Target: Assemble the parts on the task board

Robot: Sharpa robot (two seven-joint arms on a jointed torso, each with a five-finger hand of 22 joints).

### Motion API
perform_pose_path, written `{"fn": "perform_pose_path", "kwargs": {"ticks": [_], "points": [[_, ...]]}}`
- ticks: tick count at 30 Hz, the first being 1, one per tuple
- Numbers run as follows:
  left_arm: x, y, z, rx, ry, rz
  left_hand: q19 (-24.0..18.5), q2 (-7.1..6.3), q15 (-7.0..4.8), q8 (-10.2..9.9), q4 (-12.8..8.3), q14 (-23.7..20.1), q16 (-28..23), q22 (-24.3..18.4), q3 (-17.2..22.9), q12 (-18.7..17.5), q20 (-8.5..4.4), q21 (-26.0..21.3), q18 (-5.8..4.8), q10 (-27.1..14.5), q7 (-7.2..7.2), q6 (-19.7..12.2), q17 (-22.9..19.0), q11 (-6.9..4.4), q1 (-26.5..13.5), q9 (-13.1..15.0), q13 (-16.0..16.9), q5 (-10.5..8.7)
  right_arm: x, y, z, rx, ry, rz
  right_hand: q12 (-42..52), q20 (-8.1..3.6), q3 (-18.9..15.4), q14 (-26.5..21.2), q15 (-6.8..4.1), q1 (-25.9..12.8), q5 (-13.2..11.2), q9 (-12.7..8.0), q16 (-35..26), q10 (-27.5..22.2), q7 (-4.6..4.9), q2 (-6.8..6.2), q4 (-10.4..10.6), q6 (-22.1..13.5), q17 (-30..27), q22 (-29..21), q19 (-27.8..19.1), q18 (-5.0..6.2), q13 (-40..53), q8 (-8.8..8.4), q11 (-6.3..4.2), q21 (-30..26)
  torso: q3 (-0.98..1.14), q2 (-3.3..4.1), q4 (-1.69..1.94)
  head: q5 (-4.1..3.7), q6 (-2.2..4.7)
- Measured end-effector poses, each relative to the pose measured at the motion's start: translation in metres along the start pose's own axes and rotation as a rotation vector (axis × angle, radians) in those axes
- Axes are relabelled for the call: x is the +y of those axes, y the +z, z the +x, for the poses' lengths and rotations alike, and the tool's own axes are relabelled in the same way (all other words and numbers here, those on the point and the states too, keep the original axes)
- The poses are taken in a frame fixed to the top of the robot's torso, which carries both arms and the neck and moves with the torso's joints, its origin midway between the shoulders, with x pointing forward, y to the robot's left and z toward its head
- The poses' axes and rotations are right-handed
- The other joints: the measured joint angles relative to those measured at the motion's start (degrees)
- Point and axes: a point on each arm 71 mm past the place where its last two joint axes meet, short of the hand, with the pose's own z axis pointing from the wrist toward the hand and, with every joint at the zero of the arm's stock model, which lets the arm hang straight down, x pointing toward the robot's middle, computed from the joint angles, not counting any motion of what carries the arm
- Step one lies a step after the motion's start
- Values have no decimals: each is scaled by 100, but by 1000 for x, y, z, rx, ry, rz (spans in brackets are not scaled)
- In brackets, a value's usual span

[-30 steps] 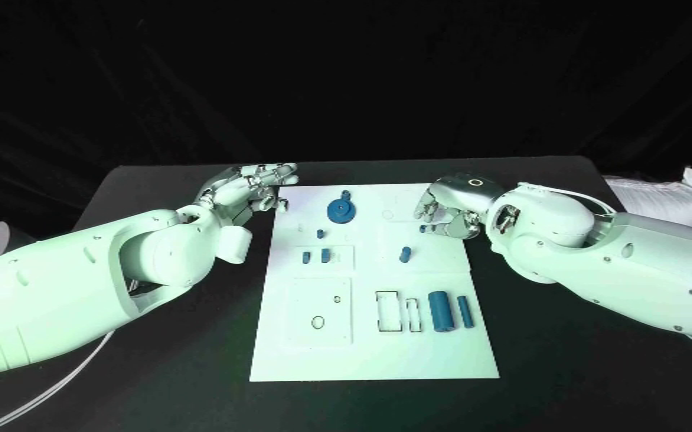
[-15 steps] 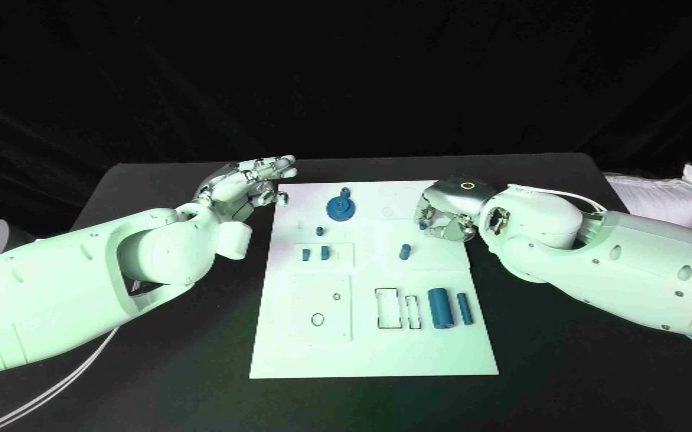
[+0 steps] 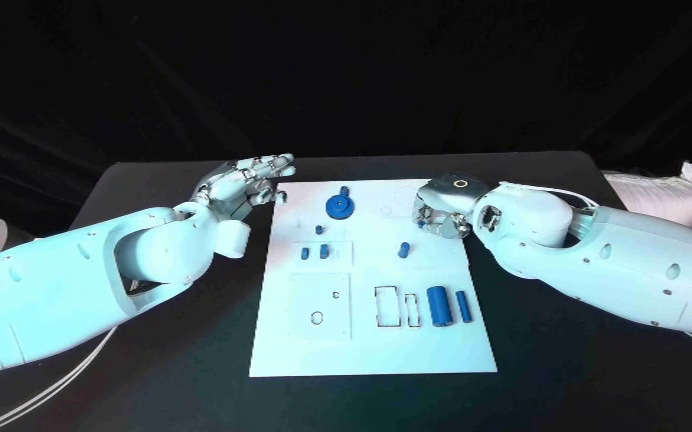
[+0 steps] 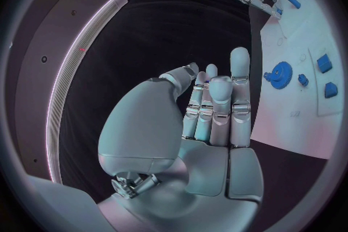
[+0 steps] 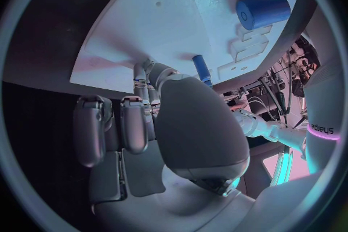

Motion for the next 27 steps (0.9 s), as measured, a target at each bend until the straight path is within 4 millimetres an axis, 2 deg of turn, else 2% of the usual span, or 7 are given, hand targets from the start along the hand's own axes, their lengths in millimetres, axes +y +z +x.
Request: {"fn": "perform_pose_path", "kwargs": {"ticks": [6, 18, 21, 27], "points": [[0, 0, 0, 0, 1, 0, 0, 24, 0, 0, -16, 0, 0, -6, -16, 0, 0, -11, 0, 0, 0, 0, -11, 0, 24, 0, 5, 0, 2, 0, 1, -5, -20, 3, 3, 0, 8, 0, 0, -23, 0, 29, 0, 11, 0, 23, -8, 0, 0, 0, 0, 0, 4, 0, -9, 0, 1, -1, 3, -3, -20], [0, 0, -2, -6, 7, -1, 0, 24, 0, 0, -32, 0, 0, -12, -31, 23, 0, -22, 0, -41, 0, 0, -30, 0, 24, -5, 5, 1, 4, -7, 3, -45, -25, 11, -21, -21, 70, 0, 0, -84, -32, 28, 0, 20, -2, 84, -24, -4, 4, -1, -21, 0, -24, -34, 0, 0, -2, -5, 5, -20, -17], [0, -1, -2, -6, 9, -2, 0, 24, 0, 0, -32, 0, 0, -19, -31, 50, 0, -22, 0, -72, -1, -1, -31, 30, 24, -5, 7, 1, 4, -8, 1, -57, -23, 11, -21, -41, 86, 0, 0, -91, -33, 28, 0, 19, -2, 90, -40, -5, 4, -1, 0, 0, -28, -39, 1, 0, -1, -5, 5, -21, -8], [0, -1, -3, -3, 19, -3, 0, 23, 0, -1, -48, 0, 23, -25, -47, 50, 0, -22, 0, -93, 20, -22, -19, 11, 24, -10, 9, 4, 3, -12, -6, -87, -18, 11, -21, -41, 110, 0, 0, -99, -45, 32, 0, 19, 1, 97, -32, -5, 4, -2, 0, 0, -33, -51, 1, 0, -5, -6, 5, -29, 1]]}}
